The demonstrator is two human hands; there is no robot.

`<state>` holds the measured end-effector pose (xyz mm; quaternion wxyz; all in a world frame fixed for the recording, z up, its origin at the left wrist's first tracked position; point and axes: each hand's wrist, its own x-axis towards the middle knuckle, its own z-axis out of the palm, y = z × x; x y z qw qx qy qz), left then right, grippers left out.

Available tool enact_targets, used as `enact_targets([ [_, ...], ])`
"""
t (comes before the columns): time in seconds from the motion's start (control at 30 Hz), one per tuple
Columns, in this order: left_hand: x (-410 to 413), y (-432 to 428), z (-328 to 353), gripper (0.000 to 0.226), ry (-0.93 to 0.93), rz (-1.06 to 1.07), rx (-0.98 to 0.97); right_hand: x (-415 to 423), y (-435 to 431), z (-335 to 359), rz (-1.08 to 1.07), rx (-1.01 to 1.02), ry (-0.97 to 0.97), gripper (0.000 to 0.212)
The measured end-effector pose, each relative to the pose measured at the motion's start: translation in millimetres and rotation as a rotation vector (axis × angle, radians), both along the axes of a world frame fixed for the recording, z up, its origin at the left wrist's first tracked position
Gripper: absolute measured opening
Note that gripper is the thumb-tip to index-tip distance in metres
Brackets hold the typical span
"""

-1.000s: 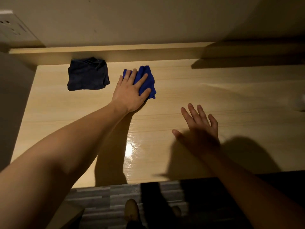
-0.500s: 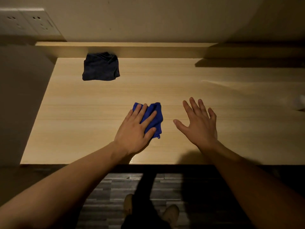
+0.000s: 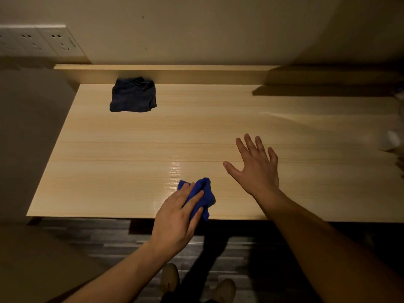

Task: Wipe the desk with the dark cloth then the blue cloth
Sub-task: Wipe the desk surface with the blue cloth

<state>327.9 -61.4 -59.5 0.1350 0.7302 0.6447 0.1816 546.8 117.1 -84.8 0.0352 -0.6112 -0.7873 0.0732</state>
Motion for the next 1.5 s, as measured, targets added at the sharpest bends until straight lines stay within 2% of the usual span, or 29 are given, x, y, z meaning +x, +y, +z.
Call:
enact_targets([
  [0.1, 7, 29, 26, 0.049, -0.311, 0.171, -0.084, 0, 1, -2, 0.002, 0.009, 0.006, 0.091],
  [0.2, 9, 98, 48, 0.044, -0.424, 0.198, 0.03, 0, 2, -3, 0.006, 0.009, 0.012, 0.091],
  [0.3, 13, 189, 57, 0.043, -0.33, 0.152, 0.136, 1, 2, -4, 0.01, 0.01, 0.01, 0.09],
  [0.37, 14, 248, 54, 0.049, -0.175, 0.112, 0.111, 1, 3, -5, 0.011, 0.018, 0.017, 0.09],
  [0.43, 12, 292, 45, 0.064, 0.047, 0.048, -0.057, 1, 4, -7, 0.008, 0.008, 0.023, 0.09],
  [0.5, 6, 314, 33, 0.081, 0.179, 0.001, -0.278, 1, 6, -9, 0.003, -0.018, 0.019, 0.091],
  [0.57, -5, 307, 22, 0.088, 0.168, 0.005, -0.323, 1, 8, -10, 0.003, -0.033, 0.024, 0.091],
  [0.67, -33, 250, 9, 0.08, 0.12, 0.09, -0.236, 2, 6, -8, 0.0, -0.062, 0.024, 0.09],
  [0.8, -77, 166, -11, 0.072, 0.224, 0.202, -0.256, -4, 20, 12, -0.025, -0.062, 0.043, 0.078],
  [0.93, -81, 158, -21, 0.07, 0.274, 0.23, -0.229, -41, 96, 43, 0.074, 0.086, 0.128, 0.058],
  [1.03, -81, 160, -25, 0.069, 0.267, 0.231, -0.211, -71, 159, 52, 0.222, 0.039, 0.131, 0.052],
  [1.13, -82, 160, -28, 0.069, 0.262, 0.233, -0.202, -82, 198, 44, 0.381, -0.05, -0.014, 0.058],
  [1.23, -82, 161, -29, 0.069, 0.259, 0.235, -0.195, -82, 221, 40, 0.485, -0.04, -0.067, 0.069],
  [1.33, -83, 162, -30, 0.068, 0.256, 0.239, -0.189, -79, 233, 39, 0.52, -0.093, -0.063, 0.078],
  [1.5, -81, 162, -28, 0.068, 0.259, 0.233, -0.21, -70, 215, 19, 0.472, -0.128, -0.038, 0.079],
])
